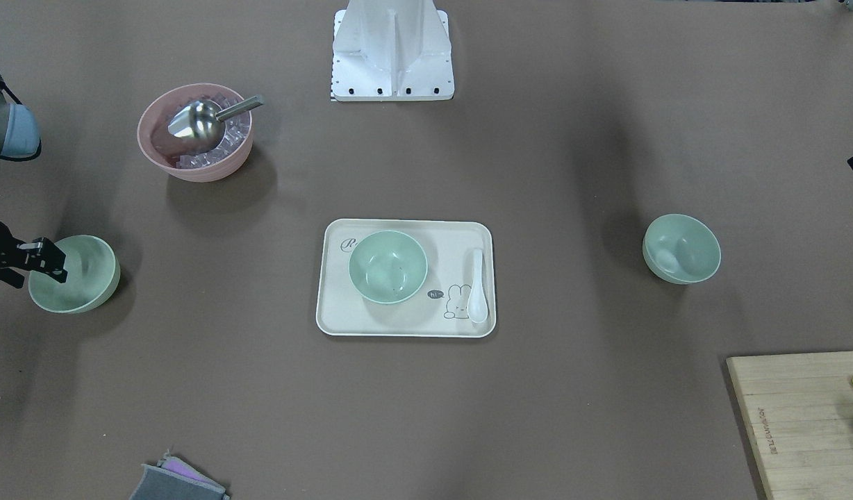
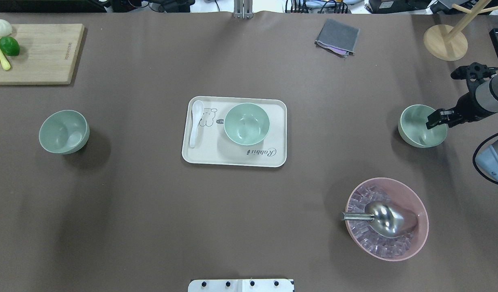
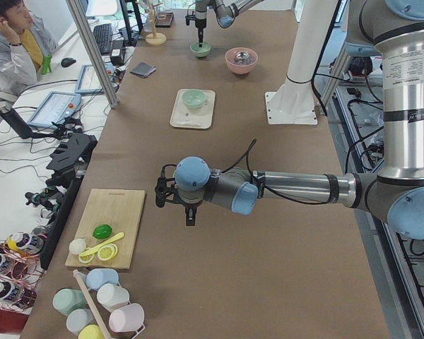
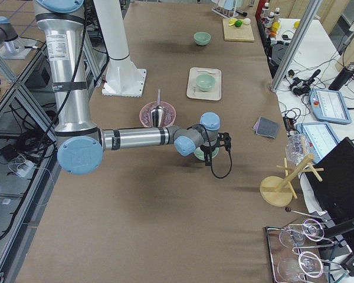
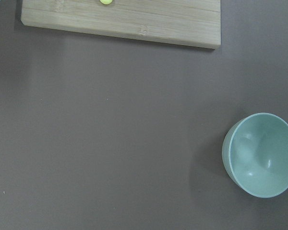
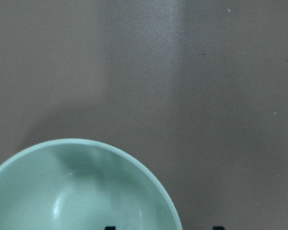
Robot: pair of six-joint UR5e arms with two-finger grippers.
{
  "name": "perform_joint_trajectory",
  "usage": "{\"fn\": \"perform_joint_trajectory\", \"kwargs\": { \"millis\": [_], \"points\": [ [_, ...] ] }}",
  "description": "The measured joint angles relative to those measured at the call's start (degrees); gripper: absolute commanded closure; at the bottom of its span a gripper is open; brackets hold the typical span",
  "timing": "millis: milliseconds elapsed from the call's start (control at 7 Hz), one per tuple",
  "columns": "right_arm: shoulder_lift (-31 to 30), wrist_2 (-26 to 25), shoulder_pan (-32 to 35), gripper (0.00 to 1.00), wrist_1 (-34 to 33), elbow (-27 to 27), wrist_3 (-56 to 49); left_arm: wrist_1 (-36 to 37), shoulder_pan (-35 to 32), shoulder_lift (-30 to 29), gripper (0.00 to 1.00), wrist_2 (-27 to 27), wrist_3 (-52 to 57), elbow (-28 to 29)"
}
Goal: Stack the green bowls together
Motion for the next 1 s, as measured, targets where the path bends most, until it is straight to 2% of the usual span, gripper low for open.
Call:
{"fn": "perform_joint_trajectory", "kwargs": {
  "millis": [571, 714, 1000],
  "points": [
    [1.83, 0.51, -0.12, 1.00, -0.61, 1.35, 3.56, -3.61, 3.25, 0.01, 0.02, 0.91, -3.71, -0.13],
    [4.83, 0.87, -0.25, 1.00, -1.84, 2.77, 8.98, -5.24, 5.62, -0.20, 0.03, 2.46, -7.33, -0.34],
    [15.10, 1.04, -2.67, 1.00, -10.37, 6.44, 21.61, -8.98, 11.21, -0.92, 0.03, 6.52, -13.38, -0.01]
  ]
}}
